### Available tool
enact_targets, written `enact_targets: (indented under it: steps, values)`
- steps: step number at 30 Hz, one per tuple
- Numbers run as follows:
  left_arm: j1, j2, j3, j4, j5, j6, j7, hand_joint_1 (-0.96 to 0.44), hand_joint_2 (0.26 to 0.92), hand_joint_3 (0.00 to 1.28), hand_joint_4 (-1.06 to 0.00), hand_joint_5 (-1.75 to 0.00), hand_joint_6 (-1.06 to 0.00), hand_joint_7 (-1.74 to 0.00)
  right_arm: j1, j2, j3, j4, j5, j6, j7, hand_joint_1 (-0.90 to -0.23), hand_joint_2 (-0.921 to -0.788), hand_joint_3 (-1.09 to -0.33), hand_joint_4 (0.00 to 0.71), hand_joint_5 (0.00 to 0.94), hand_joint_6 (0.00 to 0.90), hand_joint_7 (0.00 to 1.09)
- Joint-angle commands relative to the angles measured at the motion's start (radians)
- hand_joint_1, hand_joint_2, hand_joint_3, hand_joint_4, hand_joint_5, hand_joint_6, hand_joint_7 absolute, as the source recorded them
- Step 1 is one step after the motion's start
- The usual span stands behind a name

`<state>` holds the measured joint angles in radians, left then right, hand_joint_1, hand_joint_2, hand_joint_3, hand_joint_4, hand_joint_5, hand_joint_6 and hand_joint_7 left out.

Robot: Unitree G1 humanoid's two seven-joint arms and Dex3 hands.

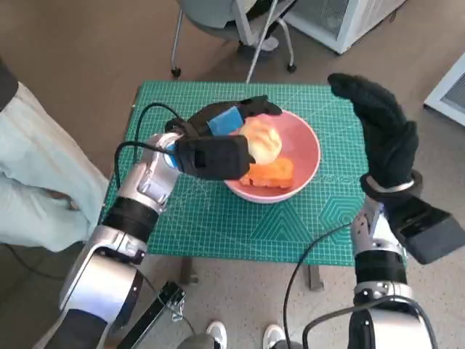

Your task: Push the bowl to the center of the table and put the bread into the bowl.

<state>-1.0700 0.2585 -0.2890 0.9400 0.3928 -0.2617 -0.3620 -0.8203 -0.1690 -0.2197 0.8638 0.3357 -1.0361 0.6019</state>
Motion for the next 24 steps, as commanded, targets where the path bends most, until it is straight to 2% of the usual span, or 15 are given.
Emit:
enact_targets:
  steps: [1,6,13,18,24]
  values:
    - [-0.014,-0.004,0.045,0.007,-0.060,-0.049,-0.006,-0.37,0.868,0.03,-0.14,-0.01,-0.15,-0.38,0.018,-0.012,-0.002,-0.014,0.006,0.015,0.004,-0.617,-0.921,-0.696,0.353,0.003,0.046,0.81]
    - [0.006,0.009,0.110,-0.027,-0.147,-0.087,-0.031,-0.40,0.895,0.04,-0.14,-0.01,-0.15,-0.37,0.014,-0.017,-0.005,-0.037,0.009,0.020,-0.003,-0.614,-0.921,-0.694,0.354,0.003,0.042,0.80]
    - [0.074,0.021,0.207,-0.139,-0.254,-0.210,0.012,-0.41,0.919,0.06,-0.27,-0.04,-0.26,-0.37,0.007,-0.013,-0.011,-0.068,0.017,0.036,-0.020,-0.602,-0.921,-0.690,0.352,0.001,0.047,0.79]
    - [0.173,-0.005,0.273,-0.299,-0.320,-0.307,0.082,-0.43,0.921,0.13,-0.31,-0.05,-0.32,-0.39,0.000,-0.011,-0.015,-0.097,-0.024,0.034,-0.086,-0.599,-0.921,-0.686,0.353,0.002,0.051,0.79]
    - [0.266,-0.078,0.313,-0.464,-0.424,-0.356,0.123,-0.43,0.921,0.22,-0.26,-0.01,-0.28,-0.42,-0.007,-0.002,-0.013,-0.137,-0.067,0.042,-0.171,-0.587,-0.921,-0.702,0.354,0.002,0.052,0.78]
